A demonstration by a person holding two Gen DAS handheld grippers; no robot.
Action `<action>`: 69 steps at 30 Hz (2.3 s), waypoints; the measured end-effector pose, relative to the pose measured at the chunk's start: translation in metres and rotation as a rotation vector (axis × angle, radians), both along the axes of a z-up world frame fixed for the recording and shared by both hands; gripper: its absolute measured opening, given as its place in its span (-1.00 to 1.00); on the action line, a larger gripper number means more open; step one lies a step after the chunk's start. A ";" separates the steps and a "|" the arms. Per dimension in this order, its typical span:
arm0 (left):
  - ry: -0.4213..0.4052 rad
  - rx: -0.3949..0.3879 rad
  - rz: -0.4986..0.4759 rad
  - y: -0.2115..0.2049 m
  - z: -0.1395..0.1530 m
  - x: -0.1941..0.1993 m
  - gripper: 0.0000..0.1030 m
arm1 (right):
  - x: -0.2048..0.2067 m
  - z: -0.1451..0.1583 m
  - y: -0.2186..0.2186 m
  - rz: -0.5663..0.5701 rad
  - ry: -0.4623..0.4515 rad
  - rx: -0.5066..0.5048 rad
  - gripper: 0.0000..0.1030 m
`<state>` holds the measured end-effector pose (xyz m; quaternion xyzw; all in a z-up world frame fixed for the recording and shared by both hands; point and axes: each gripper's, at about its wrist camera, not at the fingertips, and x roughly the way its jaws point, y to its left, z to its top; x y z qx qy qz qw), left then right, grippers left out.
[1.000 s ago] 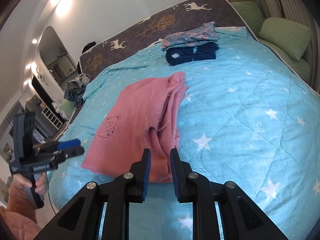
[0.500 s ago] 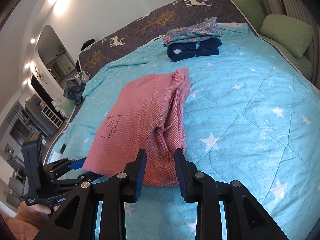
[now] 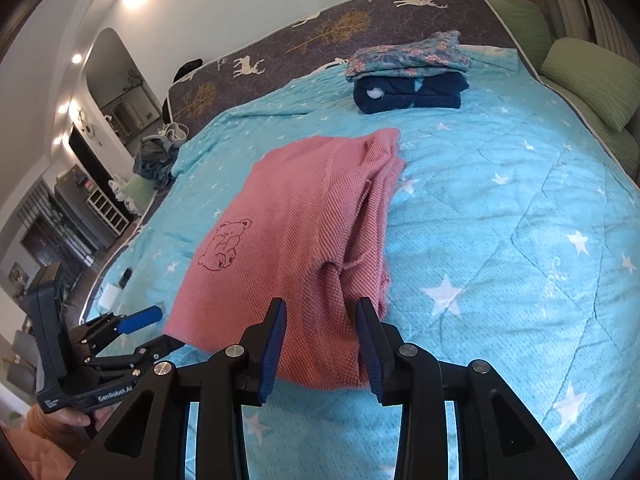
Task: Fold small clothes
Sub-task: 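Fold the lifted sweater part over the body with both grippers and release, then move both open grippers to the edge of the folded pink sweater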
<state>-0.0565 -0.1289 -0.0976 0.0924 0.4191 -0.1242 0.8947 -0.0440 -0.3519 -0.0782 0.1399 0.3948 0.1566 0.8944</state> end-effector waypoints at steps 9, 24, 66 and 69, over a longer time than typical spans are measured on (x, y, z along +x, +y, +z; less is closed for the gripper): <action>0.064 -0.099 0.020 0.011 -0.006 0.011 0.25 | 0.023 0.003 0.000 -0.083 0.012 -0.035 -0.91; 0.066 -0.106 -0.042 0.018 0.007 -0.003 0.23 | -0.008 0.003 -0.020 -0.023 0.034 0.026 -0.69; 0.066 -0.336 -0.264 -0.048 0.031 0.123 0.22 | 0.148 0.013 -0.034 0.017 0.079 0.156 -0.02; 0.100 -0.293 -0.259 -0.056 0.009 0.130 0.22 | 0.166 0.002 -0.033 -0.015 0.092 0.076 -0.14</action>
